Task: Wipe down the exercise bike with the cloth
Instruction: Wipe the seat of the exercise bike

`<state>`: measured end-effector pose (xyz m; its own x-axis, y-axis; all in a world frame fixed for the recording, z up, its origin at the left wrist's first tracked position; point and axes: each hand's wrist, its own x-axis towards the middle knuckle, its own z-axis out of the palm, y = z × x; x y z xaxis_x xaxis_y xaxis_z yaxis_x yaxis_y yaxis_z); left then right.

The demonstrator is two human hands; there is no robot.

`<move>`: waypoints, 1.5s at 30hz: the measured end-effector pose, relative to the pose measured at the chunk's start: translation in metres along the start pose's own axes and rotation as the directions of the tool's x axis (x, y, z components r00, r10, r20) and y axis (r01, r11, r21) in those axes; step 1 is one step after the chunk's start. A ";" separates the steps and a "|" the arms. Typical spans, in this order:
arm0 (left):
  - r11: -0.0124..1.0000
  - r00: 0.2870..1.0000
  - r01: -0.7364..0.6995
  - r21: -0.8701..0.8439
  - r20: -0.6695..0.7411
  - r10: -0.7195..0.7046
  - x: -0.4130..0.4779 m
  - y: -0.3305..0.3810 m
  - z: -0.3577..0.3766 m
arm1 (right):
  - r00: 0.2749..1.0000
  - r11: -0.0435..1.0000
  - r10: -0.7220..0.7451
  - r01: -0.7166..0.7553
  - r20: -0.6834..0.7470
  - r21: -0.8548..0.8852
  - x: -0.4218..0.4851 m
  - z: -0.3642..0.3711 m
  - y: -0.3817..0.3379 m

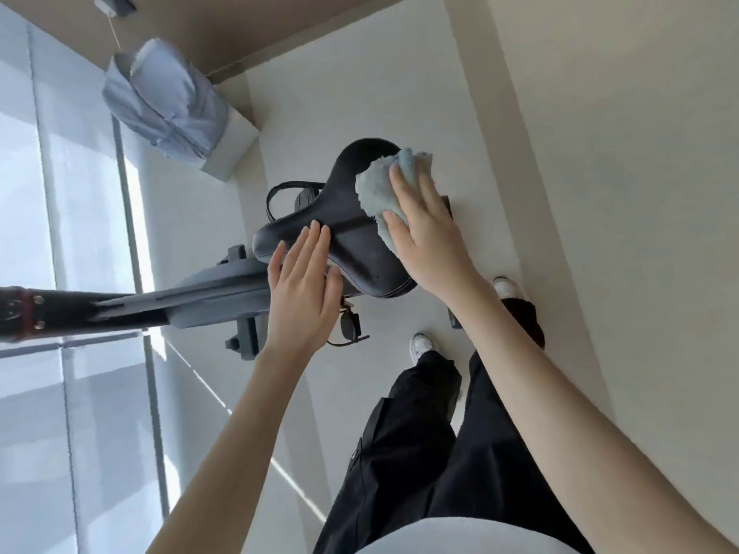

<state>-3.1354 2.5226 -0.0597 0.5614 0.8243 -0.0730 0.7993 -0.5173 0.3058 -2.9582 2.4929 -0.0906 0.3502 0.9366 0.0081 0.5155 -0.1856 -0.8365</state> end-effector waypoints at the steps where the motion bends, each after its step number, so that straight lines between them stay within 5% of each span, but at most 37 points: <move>1: 1.000 1.000 -0.007 0.006 0.005 0.007 0.000 0.000 0.000 | 1.000 1.000 -0.015 0.015 -0.027 0.004 -0.014 0.004 0.000; 14: 0.997 0.999 0.042 -0.067 -0.008 -0.043 0.002 -0.006 0.006 | 0.986 0.989 -0.141 0.145 -0.093 0.036 -0.043 0.023 0.009; 25: 0.996 0.997 0.077 -0.046 -0.022 -0.078 0.003 0.002 0.005 | 0.971 1.000 0.029 -0.030 0.235 -0.001 0.078 -0.012 0.009; 32: 1.000 1.000 0.012 -0.011 -0.005 -0.012 0.002 -0.006 0.003 | 0.999 0.995 0.044 -0.043 0.012 -0.087 0.032 0.002 0.001; 39: 0.978 0.978 -0.205 0.048 0.039 0.204 0.005 -0.034 -0.003 | 0.979 0.981 -0.053 0.014 -0.195 -0.193 -0.055 0.026 -0.009; 45: 0.944 0.949 -0.314 0.105 0.010 0.314 0.000 -0.096 -0.022 | 0.943 0.898 -0.009 -0.138 -0.332 -0.418 -0.058 0.051 -0.025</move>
<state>-3.2165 2.5775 -0.0680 0.7863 0.6175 0.0175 0.6007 -0.7709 0.2117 -3.0311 2.4587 -0.0983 0.5851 0.7867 0.1970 0.7412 -0.4201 -0.5235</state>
